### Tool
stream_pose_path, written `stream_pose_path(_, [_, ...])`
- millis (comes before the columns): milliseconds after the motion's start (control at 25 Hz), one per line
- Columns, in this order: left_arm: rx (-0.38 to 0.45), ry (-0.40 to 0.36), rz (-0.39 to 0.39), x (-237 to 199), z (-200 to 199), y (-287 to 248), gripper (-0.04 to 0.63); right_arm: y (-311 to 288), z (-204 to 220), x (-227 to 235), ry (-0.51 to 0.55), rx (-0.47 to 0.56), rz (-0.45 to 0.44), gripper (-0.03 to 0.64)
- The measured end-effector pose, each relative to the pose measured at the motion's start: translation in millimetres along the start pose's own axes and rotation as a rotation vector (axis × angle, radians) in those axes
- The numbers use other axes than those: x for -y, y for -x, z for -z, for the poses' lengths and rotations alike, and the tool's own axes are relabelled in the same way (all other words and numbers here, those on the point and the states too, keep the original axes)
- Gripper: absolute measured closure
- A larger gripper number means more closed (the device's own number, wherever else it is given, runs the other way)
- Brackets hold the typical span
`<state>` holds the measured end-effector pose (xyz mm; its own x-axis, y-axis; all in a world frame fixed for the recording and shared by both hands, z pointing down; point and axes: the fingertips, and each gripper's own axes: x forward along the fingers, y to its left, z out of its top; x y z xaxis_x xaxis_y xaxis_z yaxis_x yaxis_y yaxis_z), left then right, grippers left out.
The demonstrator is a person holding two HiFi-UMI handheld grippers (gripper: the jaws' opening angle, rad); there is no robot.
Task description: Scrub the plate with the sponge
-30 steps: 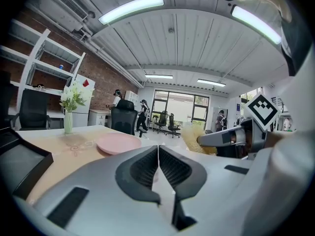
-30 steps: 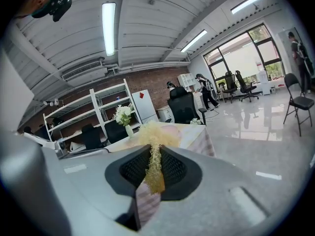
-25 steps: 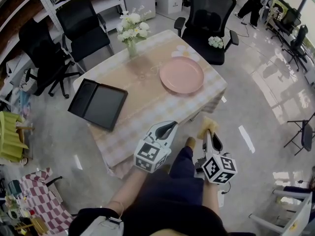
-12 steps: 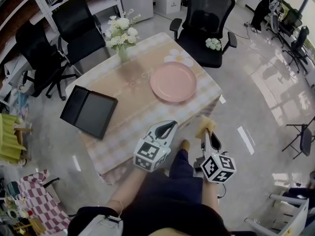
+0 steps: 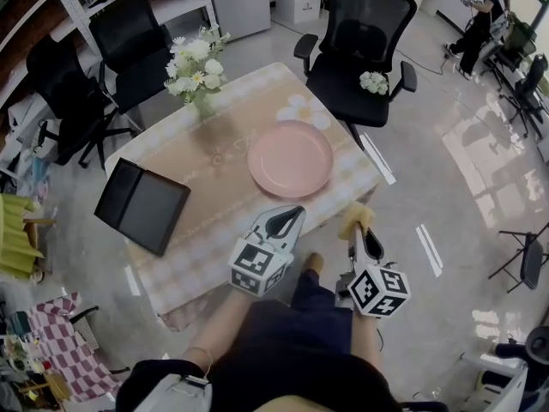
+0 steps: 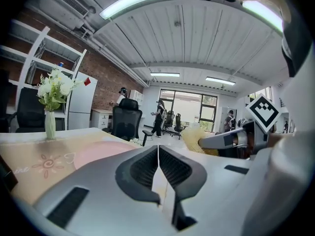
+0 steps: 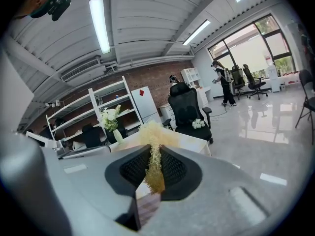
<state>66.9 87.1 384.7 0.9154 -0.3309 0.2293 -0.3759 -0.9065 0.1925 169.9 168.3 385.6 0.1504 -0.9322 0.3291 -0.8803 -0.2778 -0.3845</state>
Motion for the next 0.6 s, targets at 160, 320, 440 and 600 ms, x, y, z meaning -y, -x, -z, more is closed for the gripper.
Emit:
stream_pose_path(160, [0.001, 0.006, -0.024, -5.9, -5.1, -17.9, 0.58, -18.1, -12.1, 11.8, 0.0, -0.005, -0.022, 0.568])
stream_pose_path(320, [0.007, 0.009, -0.053, -13.3, -12.1, -33.2, 0.58, -33.0, -24.2, 21.4, 0.002, -0.009, -0.042, 0.568])
stream_pose_path(440, [0.015, 0.016, -0.082, -21.0, -16.3, -45.1, 0.58, -46.6, -30.6, 29.2, 0.007, -0.021, -0.061, 0.568])
stream_pose_path(600, [0.025, 0.027, -0.124, -32.8, -20.1, -59.5, 0.58, -68.1, -39.2, 36.1, 0.02, -0.039, -0.098, 0.568])
